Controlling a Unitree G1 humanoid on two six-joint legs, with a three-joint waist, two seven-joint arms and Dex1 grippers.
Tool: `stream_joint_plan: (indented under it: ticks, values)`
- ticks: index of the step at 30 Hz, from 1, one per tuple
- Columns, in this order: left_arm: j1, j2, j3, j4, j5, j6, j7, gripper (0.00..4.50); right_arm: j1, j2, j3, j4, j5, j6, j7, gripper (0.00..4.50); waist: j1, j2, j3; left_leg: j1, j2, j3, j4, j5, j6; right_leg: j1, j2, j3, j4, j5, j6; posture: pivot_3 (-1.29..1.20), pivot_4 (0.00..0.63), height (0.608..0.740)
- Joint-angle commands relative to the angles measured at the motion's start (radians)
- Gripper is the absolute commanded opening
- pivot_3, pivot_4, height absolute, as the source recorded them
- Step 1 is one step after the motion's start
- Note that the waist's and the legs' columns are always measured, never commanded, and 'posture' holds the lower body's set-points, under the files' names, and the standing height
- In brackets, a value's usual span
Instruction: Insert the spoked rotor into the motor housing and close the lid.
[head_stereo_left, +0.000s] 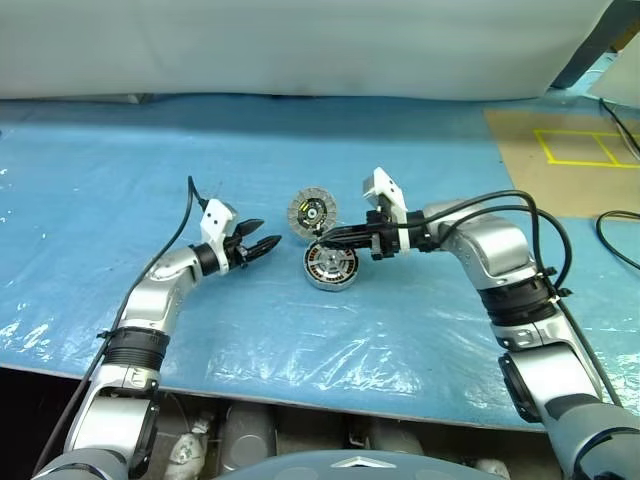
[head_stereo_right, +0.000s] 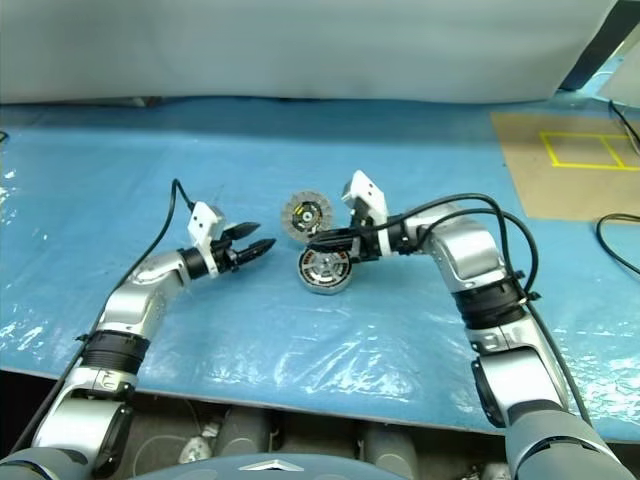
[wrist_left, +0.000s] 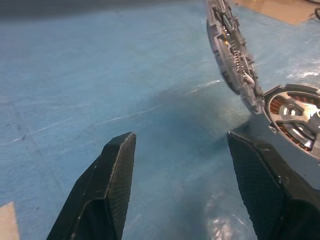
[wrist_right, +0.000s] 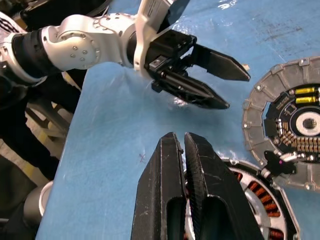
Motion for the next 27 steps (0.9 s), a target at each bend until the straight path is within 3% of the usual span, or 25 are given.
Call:
stream_joint_plan:
  ticks: [1,4,11,18,27]
  values:
    - [-0.074,-0.021,0.01,0.079,0.009,-0.04,-0.021,3.05,0.042,-0.032,-0.036,-0.058,0.024,0.024,-0.042,0.19,0.005,0.0,0.0,0.0,0.0,0.0,0.0,0.0,-0.001,0.0,0.0,0.0,0.0,0.0,0.0,0.0,0.15,0.74]
    - [-0.161,-0.058,0.035,0.234,0.003,-0.088,-0.034,2.46,0.077,-0.045,-0.052,-0.077,0.032,0.041,-0.081,0.13,0.015,0.0,0.0,0.0,0.0,0.0,0.001,-0.002,-0.003,0.0,0.0,0.0,-0.001,0.0,0.0,0.0,0.15,0.74]
    - [-0.347,-0.154,0.086,0.546,-0.002,-0.177,-0.081,0.02,0.154,-0.054,-0.084,-0.147,0.066,0.087,-0.155,0.13,0.021,-0.001,0.001,0.0,-0.001,0.0,0.001,-0.002,-0.003,0.001,0.0,0.001,-0.002,0.0,0.001,0.0,0.15,0.74]
    - [-0.475,-0.217,0.085,0.731,0.054,-0.242,-0.107,0.02,0.215,-0.08,-0.114,-0.205,0.098,0.125,-0.207,0.13,0.022,-0.001,0.001,-0.001,-0.002,-0.002,-0.003,-0.001,-0.003,0.001,-0.001,0.0,-0.008,0.005,0.008,0.0,0.15,0.74]
    - [-0.605,-0.253,0.088,0.836,0.097,-0.259,-0.23,0.02,0.295,-0.121,-0.139,-0.282,0.129,0.154,-0.256,0.13,0.025,-0.002,0.001,-0.003,-0.009,-0.014,-0.005,-0.001,-0.002,0.002,-0.001,-0.001,-0.013,0.007,0.011,0.0,0.15,0.74]
